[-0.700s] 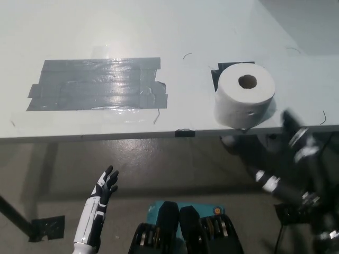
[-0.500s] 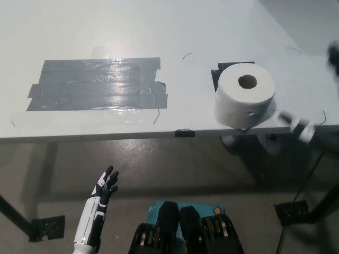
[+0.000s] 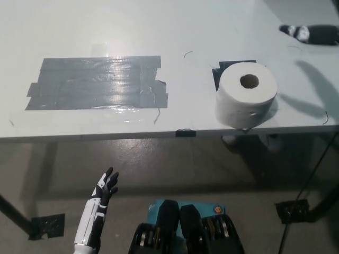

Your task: A toilet paper roll is kept on the black spot on the desk infront of the robot and the robot inserts its right thumb into the hole in the centre to grab the roll. Then it passes the roll to a person.

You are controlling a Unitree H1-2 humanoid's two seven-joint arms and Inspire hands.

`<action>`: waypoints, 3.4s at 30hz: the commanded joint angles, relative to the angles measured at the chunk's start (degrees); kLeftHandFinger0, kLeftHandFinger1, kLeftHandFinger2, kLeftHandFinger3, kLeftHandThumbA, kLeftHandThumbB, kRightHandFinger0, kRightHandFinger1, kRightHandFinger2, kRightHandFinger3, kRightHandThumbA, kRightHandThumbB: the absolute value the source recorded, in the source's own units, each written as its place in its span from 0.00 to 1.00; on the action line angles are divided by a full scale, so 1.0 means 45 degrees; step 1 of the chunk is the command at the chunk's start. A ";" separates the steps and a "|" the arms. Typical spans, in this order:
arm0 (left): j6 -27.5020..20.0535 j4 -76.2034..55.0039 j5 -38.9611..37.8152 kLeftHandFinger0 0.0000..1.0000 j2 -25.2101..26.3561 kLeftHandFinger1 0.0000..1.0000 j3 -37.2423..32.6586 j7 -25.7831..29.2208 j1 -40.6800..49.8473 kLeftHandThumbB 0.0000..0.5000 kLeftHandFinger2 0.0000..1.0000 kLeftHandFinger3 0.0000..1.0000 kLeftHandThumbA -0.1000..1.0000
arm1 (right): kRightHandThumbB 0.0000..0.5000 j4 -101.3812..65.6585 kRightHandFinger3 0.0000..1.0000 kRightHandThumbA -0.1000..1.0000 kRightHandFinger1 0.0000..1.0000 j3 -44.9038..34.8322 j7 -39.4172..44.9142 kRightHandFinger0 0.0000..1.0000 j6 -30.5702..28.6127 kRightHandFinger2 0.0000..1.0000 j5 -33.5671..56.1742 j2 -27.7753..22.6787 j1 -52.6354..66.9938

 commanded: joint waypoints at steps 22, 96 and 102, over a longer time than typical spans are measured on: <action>-0.0668 -0.0213 -0.0087 1.00 -0.0149 1.00 0.0049 0.0217 -0.0342 0.34 1.00 1.00 1.00 | 0.76 1.1706 1.00 0.86 1.00 0.5162 0.5555 1.00 -0.0191 1.00 -0.1848 0.1273 -0.6919; -0.0445 -0.0264 0.0175 1.00 -0.0032 1.00 0.0024 0.0162 -0.1185 0.32 1.00 1.00 1.00 | 0.22 1.4117 1.00 0.00 0.27 0.7415 0.1391 0.07 -0.0367 0.43 -0.6361 0.2909 -0.6179; -0.0311 -0.0343 0.0072 1.00 -0.0082 1.00 0.0021 0.0140 -0.1160 0.31 1.00 1.00 1.00 | 0.32 1.4001 0.73 0.00 0.56 0.6253 0.0286 0.22 -0.1196 0.51 -0.5683 0.2586 -0.5869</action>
